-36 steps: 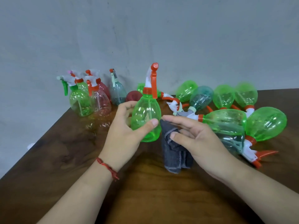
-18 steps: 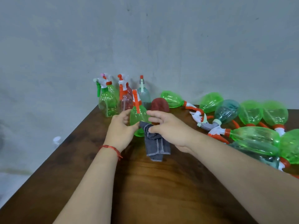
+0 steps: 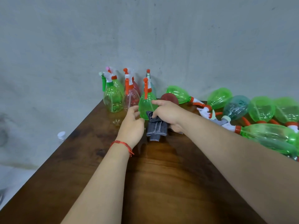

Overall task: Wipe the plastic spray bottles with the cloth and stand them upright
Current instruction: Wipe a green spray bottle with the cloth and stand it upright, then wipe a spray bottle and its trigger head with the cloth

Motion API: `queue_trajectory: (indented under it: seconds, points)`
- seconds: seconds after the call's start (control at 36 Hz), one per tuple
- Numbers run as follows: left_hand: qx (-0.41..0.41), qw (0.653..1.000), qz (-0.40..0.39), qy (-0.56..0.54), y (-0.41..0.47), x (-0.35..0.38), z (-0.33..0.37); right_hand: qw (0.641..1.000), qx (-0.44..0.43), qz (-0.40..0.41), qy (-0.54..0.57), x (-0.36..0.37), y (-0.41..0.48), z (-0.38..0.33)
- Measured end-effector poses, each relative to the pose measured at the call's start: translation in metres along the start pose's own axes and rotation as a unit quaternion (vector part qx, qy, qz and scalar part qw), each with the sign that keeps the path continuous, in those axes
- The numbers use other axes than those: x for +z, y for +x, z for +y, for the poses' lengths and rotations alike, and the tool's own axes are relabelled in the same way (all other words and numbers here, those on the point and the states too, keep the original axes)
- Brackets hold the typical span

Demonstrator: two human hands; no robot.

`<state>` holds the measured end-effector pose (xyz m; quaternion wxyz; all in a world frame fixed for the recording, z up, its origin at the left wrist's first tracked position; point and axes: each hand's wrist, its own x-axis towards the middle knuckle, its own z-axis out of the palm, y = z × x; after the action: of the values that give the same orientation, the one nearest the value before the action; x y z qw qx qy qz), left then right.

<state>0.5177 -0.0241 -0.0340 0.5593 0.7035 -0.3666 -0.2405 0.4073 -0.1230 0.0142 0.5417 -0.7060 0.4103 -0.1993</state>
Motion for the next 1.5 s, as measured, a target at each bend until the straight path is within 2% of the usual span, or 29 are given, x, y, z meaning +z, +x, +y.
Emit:
queue_trajectory:
  seconds: [0.22,0.33,0.47,0.61,0.83,0.94,1.11,1.22,1.31,1.42,1.5]
  points:
    - [-0.017,0.998,-0.055,-0.038,0.002,0.002,0.001,1.000,0.023,-0.004,0.002,0.002,0.015,-0.005]
    - [-0.051,0.993,-0.056,-0.087,0.010,0.006,-0.005,0.999,0.028,0.001,0.019,0.009,0.021,0.000]
    - [-0.085,0.977,0.008,-0.197,0.009,0.007,0.010,0.998,0.004,0.052,0.018,0.011,0.022,-0.002]
    - [-0.084,0.958,0.109,-0.250,0.011,-0.004,0.013,0.999,0.015,-0.014,0.030,0.018,0.023,-0.007]
    - [-0.059,0.969,0.099,-0.218,0.006,0.001,0.017,0.999,0.019,0.002,0.038,0.012,0.029,-0.007]
    - [-0.034,0.980,0.090,-0.174,0.002,0.001,0.018,0.998,0.012,0.014,0.063,0.003,0.015,-0.001]
    - [0.052,0.996,0.019,-0.067,-0.013,0.008,0.020,0.990,-0.041,0.013,0.136,-0.035,-0.049,0.013]
    - [0.109,0.992,-0.022,0.052,-0.019,0.013,0.018,0.976,-0.073,0.046,0.201,-0.071,-0.098,0.040]
    - [0.143,0.977,-0.058,0.149,-0.024,0.023,0.015,0.967,-0.086,0.068,0.232,-0.091,-0.129,0.069]
    - [0.195,0.931,-0.082,0.299,-0.033,0.038,0.012,0.963,-0.106,0.089,0.233,-0.103,-0.152,0.100]
    - [0.182,0.902,-0.089,0.380,-0.037,0.043,0.015,0.954,-0.117,0.096,0.260,-0.107,-0.156,0.112]
